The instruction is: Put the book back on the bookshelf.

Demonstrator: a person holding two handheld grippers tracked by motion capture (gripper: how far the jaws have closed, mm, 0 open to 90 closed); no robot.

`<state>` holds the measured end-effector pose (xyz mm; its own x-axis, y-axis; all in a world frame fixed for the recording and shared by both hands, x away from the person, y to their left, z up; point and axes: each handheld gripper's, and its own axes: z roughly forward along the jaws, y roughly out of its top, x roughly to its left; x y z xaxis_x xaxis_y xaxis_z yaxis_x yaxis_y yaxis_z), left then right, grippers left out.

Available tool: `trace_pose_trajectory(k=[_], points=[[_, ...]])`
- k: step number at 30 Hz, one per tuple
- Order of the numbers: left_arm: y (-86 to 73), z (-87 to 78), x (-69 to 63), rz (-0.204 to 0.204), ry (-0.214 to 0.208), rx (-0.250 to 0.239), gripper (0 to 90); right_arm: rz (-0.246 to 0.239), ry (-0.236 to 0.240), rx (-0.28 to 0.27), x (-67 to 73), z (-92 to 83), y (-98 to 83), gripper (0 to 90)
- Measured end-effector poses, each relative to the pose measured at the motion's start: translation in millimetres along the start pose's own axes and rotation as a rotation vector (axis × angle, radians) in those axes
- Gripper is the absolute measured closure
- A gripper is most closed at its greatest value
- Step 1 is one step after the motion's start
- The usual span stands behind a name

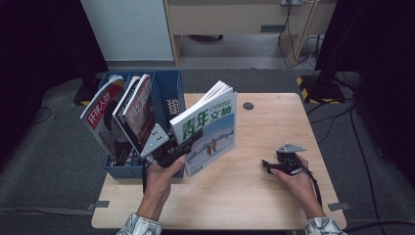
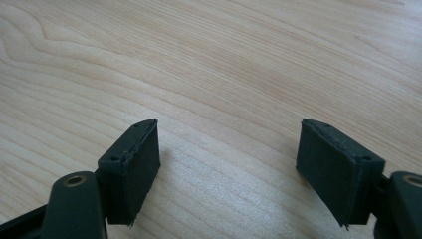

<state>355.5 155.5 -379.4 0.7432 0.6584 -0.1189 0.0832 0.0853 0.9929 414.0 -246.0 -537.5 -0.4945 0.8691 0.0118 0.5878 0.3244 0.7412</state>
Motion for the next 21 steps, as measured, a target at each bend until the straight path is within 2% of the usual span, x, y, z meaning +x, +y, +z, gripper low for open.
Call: trace_pose_trajectory(k=[5,21], points=[[5.9,-6.8,-1.4,0.018,0.012,0.011,73.8,0.002,-0.004,0.000,-1.0,0.0,0.0,24.8],[16.7,-18.5,-2.4,0.023,0.019,0.006,73.8,0.016,-0.020,0.002,-6.2,-1.5,-1.3,24.4]])
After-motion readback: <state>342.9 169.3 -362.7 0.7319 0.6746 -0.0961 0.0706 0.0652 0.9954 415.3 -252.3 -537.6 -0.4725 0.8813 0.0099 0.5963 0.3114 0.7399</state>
